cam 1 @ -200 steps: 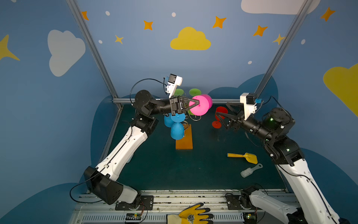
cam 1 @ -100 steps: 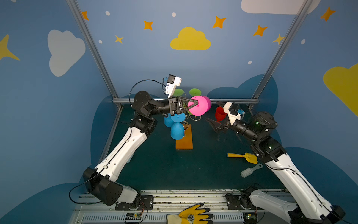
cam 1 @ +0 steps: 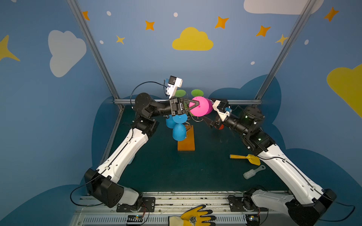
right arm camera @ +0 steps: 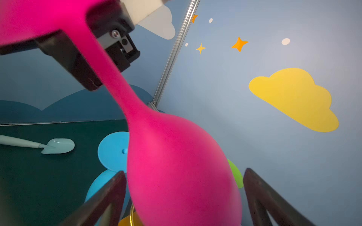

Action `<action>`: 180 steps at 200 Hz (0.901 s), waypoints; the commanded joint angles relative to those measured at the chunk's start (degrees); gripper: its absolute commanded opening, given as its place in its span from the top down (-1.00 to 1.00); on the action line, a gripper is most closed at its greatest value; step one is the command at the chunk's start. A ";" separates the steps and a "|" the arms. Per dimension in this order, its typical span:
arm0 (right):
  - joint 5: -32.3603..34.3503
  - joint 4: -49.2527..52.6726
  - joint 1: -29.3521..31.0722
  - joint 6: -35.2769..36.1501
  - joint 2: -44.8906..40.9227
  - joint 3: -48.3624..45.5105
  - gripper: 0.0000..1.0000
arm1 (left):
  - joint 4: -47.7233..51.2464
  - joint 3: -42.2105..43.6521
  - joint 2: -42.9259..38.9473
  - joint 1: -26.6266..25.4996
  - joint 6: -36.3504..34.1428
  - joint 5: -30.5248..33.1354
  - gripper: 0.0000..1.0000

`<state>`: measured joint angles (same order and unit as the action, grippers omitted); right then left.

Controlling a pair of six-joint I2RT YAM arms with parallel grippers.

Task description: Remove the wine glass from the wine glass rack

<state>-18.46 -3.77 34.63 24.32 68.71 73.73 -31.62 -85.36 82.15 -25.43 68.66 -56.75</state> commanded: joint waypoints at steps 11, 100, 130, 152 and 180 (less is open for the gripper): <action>1.21 -2.99 0.26 -0.13 1.50 2.36 -0.84 | -4.91 0.44 -1.08 0.39 2.08 0.17 0.94; -0.68 -4.86 0.36 -1.35 4.31 2.47 -0.82 | -9.67 1.01 -0.38 1.45 6.66 0.60 0.94; -0.57 -3.70 0.46 -1.63 4.93 3.23 -0.79 | -11.48 1.16 0.05 1.70 8.39 0.71 0.94; -0.13 -3.79 0.78 -1.40 5.49 3.77 -0.83 | -13.60 1.12 0.68 1.76 10.62 0.60 0.94; 1.32 -4.14 1.15 -1.06 7.10 5.14 -0.85 | -13.99 1.16 0.65 1.74 11.31 1.13 0.94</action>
<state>-18.37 -7.18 35.14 24.03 74.30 76.40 -41.28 -84.01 82.81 -23.68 78.37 -55.70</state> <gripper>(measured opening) 0.924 0.049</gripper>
